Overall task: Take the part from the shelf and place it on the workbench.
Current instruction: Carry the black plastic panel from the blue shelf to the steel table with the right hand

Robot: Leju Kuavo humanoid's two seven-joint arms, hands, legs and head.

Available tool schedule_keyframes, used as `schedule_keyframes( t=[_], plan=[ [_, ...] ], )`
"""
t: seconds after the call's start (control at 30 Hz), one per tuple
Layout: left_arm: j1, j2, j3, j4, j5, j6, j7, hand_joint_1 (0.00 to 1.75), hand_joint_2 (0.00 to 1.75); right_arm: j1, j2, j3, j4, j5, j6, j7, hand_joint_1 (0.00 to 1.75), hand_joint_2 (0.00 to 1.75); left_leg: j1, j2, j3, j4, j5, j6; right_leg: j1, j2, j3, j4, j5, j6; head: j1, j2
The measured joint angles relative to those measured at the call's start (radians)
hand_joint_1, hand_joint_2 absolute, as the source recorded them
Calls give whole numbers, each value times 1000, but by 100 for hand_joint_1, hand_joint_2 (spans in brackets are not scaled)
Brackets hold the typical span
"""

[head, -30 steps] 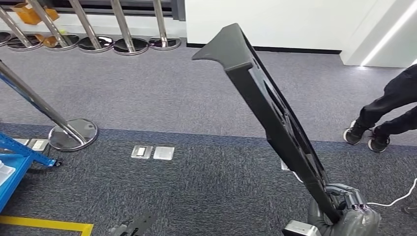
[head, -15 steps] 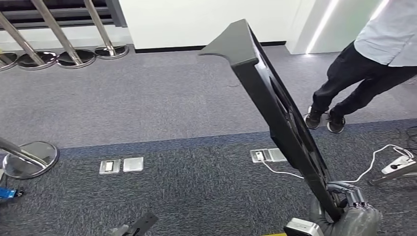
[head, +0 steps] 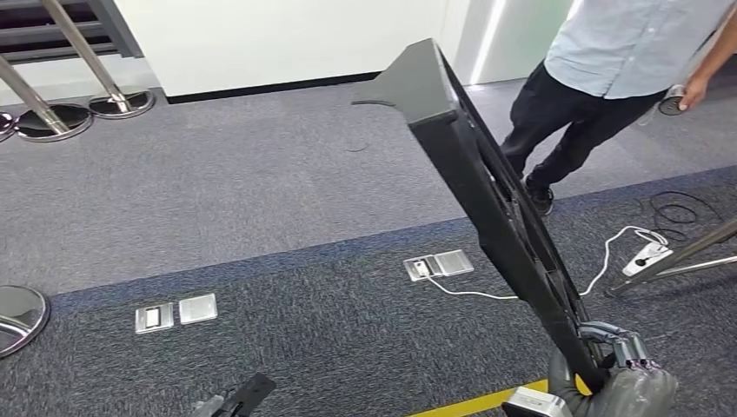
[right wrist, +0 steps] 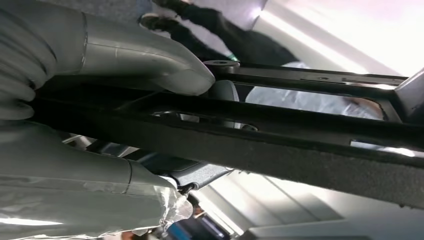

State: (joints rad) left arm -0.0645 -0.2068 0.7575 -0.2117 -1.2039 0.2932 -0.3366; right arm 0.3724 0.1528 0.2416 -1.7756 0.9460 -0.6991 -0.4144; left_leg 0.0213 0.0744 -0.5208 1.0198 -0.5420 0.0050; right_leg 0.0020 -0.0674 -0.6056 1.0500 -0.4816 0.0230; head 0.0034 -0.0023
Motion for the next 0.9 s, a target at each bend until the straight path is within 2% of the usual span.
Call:
schedule_keyframes(
  t=[0.03, 0.1, 0.13, 0.17, 0.23, 0.3, 0.33, 0.37, 0.4, 0.47, 0.5, 0.53, 0.57, 0.6, 0.63, 0.7, 0.73, 0.77, 0.8, 0.83, 0.87, 0.9],
  plan=[
    [0, 0, 1, 0, 2, 0, -1, 0, 175, 0, 0, 0, 0, 0, 0, -1, 175, 175, -2, 9, 4, -1, -4, -5, 6, -11, 6, -16, -2, -8, 0, 0],
    [-2, 0, 1, 0, 5, 0, -7, 0, 175, 3, 1, -2, -1, 0, 0, -1, 175, 175, -3, 29, 11, -6, -10, -15, 9, 6, 4, -21, -6, -25, -2, 0],
    [-4, -1, 1, 0, 7, 0, -10, 0, 175, 6, 2, -4, -2, -1, 0, -1, 175, 175, -1, 24, 14, -3, -17, -19, 7, 18, 6, -25, -5, -32, -2, 0],
    [-5, -1, 1, 0, 8, 0, -13, 0, 175, 7, 2, -5, -3, -1, 0, -1, 175, 175, 0, 8, 10, 14, -31, -22, 5, 29, 9, -29, -4, -40, -3, 0],
    [-5, -1, 2, 0, 7, -1, -16, 0, 175, 6, 4, -6, -5, -2, 0, -2, 175, 175, 2, -40, -34, 113, -84, -23, 2, 53, 15, -35, -4, -52, -5, 0],
    [-1, -1, 3, 0, 8, -4, -17, 0, 175, 5, 5, -6, -5, -2, 0, -2, 175, 175, 0, -60, -109, 248, -130, -22, 3, 81, 20, -35, -7, -58, -7, 0],
    [1, -1, 3, 0, 8, -6, -17, 0, 175, 6, 6, -7, -5, -2, 0, -2, 175, 175, -1, -63, -135, 283, -129, -20, 4, 97, 23, -34, -9, -59, -7, 0],
    [2, -1, 3, 0, 8, -7, -17, 0, 175, 6, 6, -7, -5, -2, 0, -2, 175, 175, -2, -65, -145, 279, -107, -18, 5, 114, 27, -34, -11, -60, -7, 0],
    [2, -1, 4, 0, 8, -8, -19, 0, 175, 7, 6, -7, -5, -2, 0, -2, 175, 175, -2, -70, -137, 237, -66, -14, 5, 130, 32, -34, -14, -59, -7, 0],
    [1, -1, 4, 0, 8, -9, -24, 0, 175, 7, 6, -7, -5, -2, 0, -2, 175, 175, 0, -107, -97, 108, 18, -6, 5, 159, 41, -32, -22, -53, -7, 0],
    [1, 0, 4, 0, 9, -9, -28, 0, 175, 6, 6, -7, -5, -2, 0, -2, 175, 175, 1, -127, -78, 59, 38, -4, 4, 171, 42, -29, -25, -49, -7, 0],
    [1, 0, 4, 0, 9, -9, -30, 0, 175, 7, 5, -7, -5, -3, 0, -2, 175, 175, 1, -143, -68, 32, 44, -3, 3, 182, 40, -28, -27, -44, -6, 0],
    [0, 0, 4, 0, 9, -10, -32, 0, 175, 8, 5, -8, -5, -3, 0, -1, 175, 175, 0, -148, -63, 24, 39, -1, 1, 192, 37, -28, -27, -38, -6, 0],
    [-2, 0, 4, 0, 10, -12, -34, 0, 175, 9, 5, -8, -5, -3, 0, -1, 175, 175, -1, -142, -60, 19, 37, 2, -1, 201, 35, -29, -27, -33, -6, 0],
    [-4, 0, 4, 0, 10, -14, -35, 0, 175, 11, 5, -9, -5, -3, 0, -1, 175, 175, 0, -134, -58, 15, 38, 6, -2, 195, 34, -27, -30, -26, -6, 0],
    [-6, 0, 4, 0, 9, -17, -37, 0, 175, 11, 5, -9, -5, -2, 0, -1, 175, 175, 2, -112, -50, 7, 38, 16, 0, 143, 16, 15, -60, -14, -4, 0],
    [-5, 0, 4, 0, 9, -18, -38, 0, 175, 9, 5, -9, -5, -2, 0, -1, 175, 175, 2, -99, -45, 5, 36, 20, -1, 109, -8, 67, -87, -9, -3, 0],
    [-3, 0, 4, 0, 9, -19, -38, 0, 175, 8, 5, -9, -5, -2, 0, -1, 175, 175, 2, -85, -42, 5, 33, 23, -3, 89, -42, 133, -116, -4, -2, 0],
    [-1, 1, 4, 0, 9, -21, -37, 0, 175, 8, 4, -10, -5, -1, 0, 0, 175, 175, 2, -71, -39, 5, 29, 24, -6, 81, -76, 198, -138, 1, -2, 0],
    [-1, 1, 4, 0, 10, -24, -37, 0, 175, 9, 4, -10, -5, -1, 0, 1, 175, 175, 2, -58, -35, 5, 25, 24, -9, 78, -100, 239, -144, 4, -2, 0],
    [-1, 1, 4, 0, 10, -26, -36, 0, 175, 10, 4, -11, -5, -1, 0, 2, 175, 175, 2, -46, -30, 5, 20, 23, -12, 75, -106, 244, -130, 7, -2, 0],
    [-1, 2, 5, 0, 10, -28, -35, 0, 175, 11, 4, -12, -5, -2, 0, 3, 175, 175, 3, -36, -23, 5, 15, 20, -13, 70, -92, 207, -97, 9, -2, 0]
  ],
)
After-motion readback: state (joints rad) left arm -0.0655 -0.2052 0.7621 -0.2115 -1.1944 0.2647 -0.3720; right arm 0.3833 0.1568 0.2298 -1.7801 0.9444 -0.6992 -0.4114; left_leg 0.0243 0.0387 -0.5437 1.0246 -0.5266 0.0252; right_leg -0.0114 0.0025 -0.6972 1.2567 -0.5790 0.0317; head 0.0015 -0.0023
